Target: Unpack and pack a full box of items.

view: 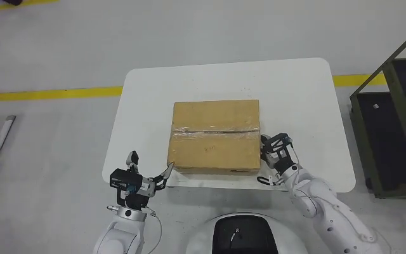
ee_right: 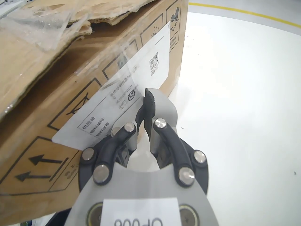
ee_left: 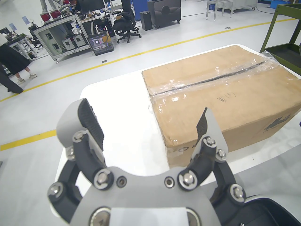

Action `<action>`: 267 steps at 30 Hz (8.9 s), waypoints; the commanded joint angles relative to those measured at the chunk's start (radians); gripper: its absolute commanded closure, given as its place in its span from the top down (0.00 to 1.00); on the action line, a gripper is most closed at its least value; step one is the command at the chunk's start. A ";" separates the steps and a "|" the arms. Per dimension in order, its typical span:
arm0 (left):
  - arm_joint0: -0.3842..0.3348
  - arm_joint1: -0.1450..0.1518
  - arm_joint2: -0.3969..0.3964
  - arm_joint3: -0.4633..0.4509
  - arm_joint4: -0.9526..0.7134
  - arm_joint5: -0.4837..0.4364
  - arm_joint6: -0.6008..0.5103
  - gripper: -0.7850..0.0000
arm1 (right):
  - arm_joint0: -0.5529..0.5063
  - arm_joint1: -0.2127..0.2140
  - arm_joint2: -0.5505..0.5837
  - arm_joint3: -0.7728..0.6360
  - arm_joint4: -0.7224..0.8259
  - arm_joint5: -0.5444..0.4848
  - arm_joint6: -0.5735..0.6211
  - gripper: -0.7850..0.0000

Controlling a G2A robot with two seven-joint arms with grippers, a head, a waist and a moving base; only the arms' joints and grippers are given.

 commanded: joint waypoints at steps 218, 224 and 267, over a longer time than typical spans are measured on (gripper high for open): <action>-0.563 -0.013 -0.142 0.158 0.354 -0.289 -0.607 0.00 | -0.112 0.010 0.091 -0.222 0.058 -0.203 -0.029 0.00; -0.575 -0.003 -0.177 0.213 0.384 -0.279 -0.562 0.00 | -0.105 0.011 0.092 -0.216 0.052 -0.196 -0.019 0.00; -0.643 -0.014 0.226 0.150 0.109 -0.281 -0.607 1.00 | -0.192 0.028 0.223 -0.305 0.033 -0.128 -0.005 0.00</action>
